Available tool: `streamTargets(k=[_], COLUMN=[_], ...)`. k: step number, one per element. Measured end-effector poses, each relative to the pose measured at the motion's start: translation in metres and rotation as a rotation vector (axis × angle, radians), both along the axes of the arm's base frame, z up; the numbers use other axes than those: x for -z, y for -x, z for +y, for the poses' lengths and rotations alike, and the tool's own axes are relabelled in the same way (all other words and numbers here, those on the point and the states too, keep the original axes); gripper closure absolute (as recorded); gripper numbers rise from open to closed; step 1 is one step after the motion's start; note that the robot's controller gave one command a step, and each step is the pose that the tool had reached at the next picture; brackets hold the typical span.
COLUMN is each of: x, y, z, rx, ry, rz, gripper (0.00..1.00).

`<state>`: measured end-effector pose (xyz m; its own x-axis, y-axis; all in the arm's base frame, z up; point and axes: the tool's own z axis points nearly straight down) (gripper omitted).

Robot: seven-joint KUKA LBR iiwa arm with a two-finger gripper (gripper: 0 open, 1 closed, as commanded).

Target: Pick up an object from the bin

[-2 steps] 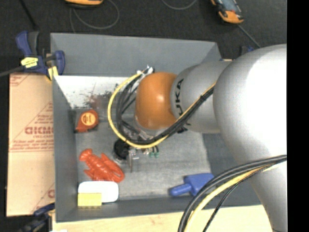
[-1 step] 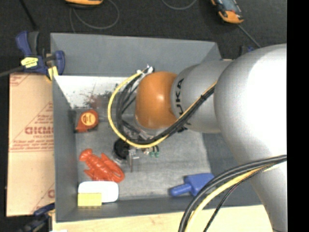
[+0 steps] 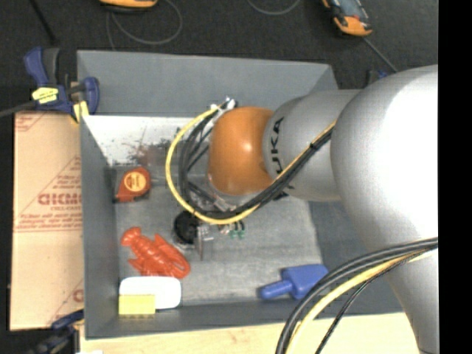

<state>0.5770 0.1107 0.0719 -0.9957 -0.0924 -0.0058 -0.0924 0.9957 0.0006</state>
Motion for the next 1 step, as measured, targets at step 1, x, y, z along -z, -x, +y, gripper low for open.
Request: streamTargets(k=[1], x=[-0.0235], y=[-0.0004], z=[-0.0002], rx=[0.002], ry=[0.0], rz=[0.0], gripper=[1.0])
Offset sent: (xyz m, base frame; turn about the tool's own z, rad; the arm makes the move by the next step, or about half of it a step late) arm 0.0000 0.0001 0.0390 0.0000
